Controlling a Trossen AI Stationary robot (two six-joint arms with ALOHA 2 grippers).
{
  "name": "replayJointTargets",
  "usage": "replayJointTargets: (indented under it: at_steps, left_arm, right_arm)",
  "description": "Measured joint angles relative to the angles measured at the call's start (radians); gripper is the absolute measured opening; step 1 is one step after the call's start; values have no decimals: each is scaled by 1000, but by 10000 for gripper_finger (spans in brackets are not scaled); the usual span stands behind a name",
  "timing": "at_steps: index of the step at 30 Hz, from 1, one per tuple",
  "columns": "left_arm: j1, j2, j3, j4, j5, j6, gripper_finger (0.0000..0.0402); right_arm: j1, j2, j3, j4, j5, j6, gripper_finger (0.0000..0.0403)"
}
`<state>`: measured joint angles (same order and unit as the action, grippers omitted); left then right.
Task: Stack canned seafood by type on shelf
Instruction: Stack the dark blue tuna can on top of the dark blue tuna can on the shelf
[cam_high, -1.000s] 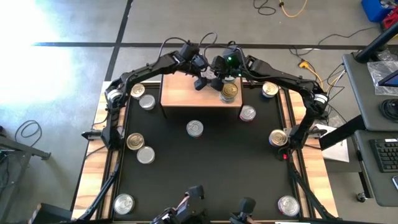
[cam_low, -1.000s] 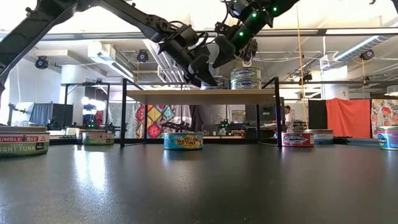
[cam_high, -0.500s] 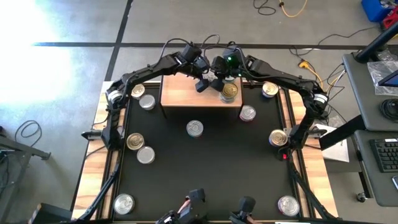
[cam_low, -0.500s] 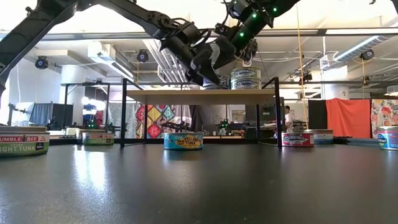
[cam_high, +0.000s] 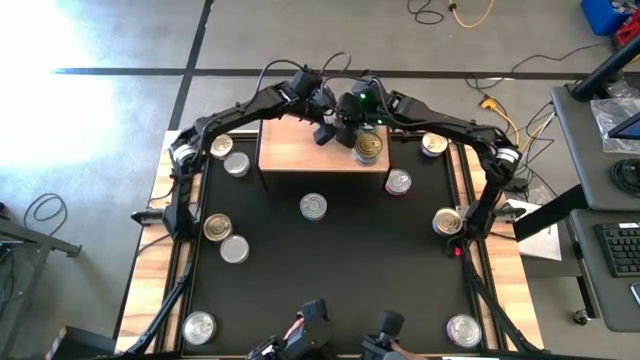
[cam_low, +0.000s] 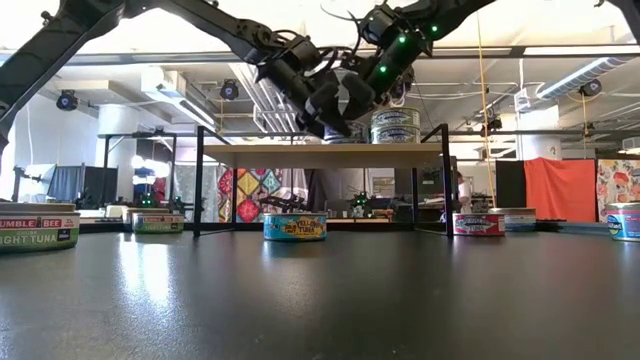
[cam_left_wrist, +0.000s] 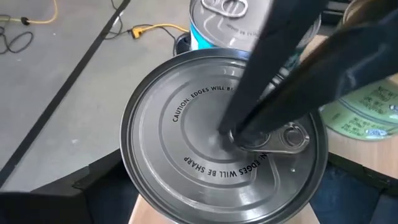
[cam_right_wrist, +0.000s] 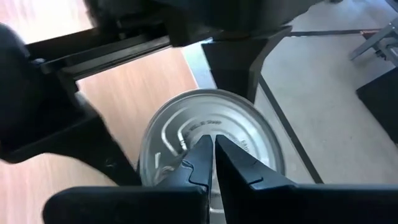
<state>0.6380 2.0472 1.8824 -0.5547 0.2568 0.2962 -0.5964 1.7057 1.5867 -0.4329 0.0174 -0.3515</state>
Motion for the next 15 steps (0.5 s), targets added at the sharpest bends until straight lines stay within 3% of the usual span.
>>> replayJointTargets:
  at_steps: [15]
  left_arm:
    - [7, -4, -38, 21, 23, 1, 375]
  right_arm:
    - [0, 10, 0, 5, 0, 3, 13]
